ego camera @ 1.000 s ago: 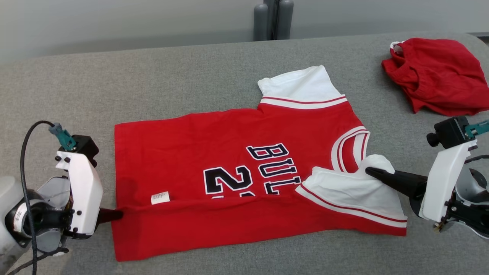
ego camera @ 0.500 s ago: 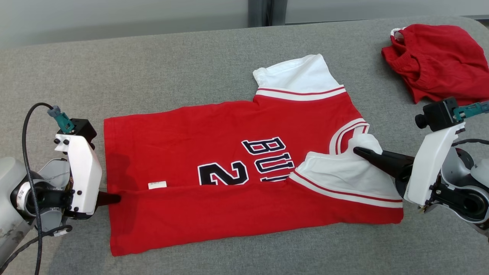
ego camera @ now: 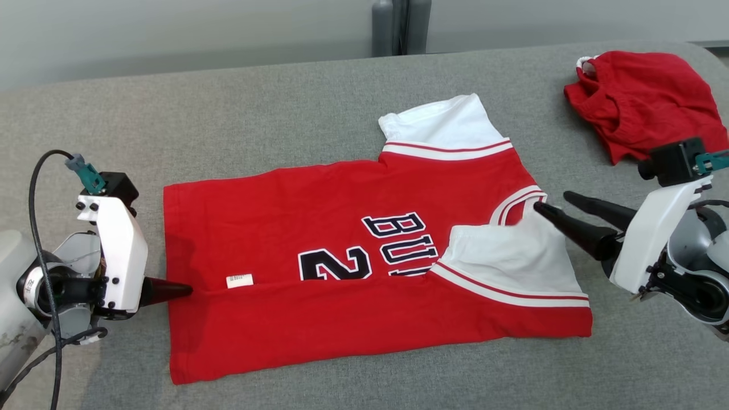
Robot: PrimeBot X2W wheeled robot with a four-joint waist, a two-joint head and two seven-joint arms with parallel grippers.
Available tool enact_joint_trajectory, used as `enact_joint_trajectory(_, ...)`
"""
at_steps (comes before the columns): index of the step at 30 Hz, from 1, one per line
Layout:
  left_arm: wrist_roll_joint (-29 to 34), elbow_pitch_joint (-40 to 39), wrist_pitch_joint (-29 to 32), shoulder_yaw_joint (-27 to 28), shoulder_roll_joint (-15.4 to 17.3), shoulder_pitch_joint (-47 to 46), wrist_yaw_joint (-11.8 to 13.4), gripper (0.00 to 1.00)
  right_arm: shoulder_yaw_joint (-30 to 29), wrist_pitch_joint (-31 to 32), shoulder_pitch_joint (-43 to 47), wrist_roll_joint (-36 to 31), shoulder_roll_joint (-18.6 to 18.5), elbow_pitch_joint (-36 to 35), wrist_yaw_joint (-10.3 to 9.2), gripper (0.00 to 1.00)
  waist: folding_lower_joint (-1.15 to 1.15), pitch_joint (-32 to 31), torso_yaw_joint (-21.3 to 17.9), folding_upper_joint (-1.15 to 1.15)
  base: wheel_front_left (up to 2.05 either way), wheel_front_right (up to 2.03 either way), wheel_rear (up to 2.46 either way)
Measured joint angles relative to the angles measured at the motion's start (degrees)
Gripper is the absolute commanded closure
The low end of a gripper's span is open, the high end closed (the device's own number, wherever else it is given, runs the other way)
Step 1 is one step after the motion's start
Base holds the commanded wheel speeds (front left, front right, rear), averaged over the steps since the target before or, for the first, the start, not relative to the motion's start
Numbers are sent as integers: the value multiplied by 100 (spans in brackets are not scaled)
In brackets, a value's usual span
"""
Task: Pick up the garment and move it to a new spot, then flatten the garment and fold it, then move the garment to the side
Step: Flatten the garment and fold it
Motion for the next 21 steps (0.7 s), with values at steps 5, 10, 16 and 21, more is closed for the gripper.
enact_joint_trajectory(5,43,124,-170,36,22,-8,-60,0,-26,-380,3,-268,14,471,-1,0,0,-174,-1,0,0,0,0)
enact_joint_trajectory(10,77,164,-376,83,80,13,-97,0,-91,-631,43,-342,76,710,-1,0,0,-394,-4,0,0,0,0)
enact_joint_trajectory(16,230,-13,-1217,292,197,238,-126,0,-131,-755,226,-441,69,822,-1,0,0,-626,-10,0,0,0,0)
enact_joint_trajectory(21,407,-381,-2412,525,289,760,92,0,-244,-1082,571,-553,36,939,0,0,0,-719,12,0,0,0,0)
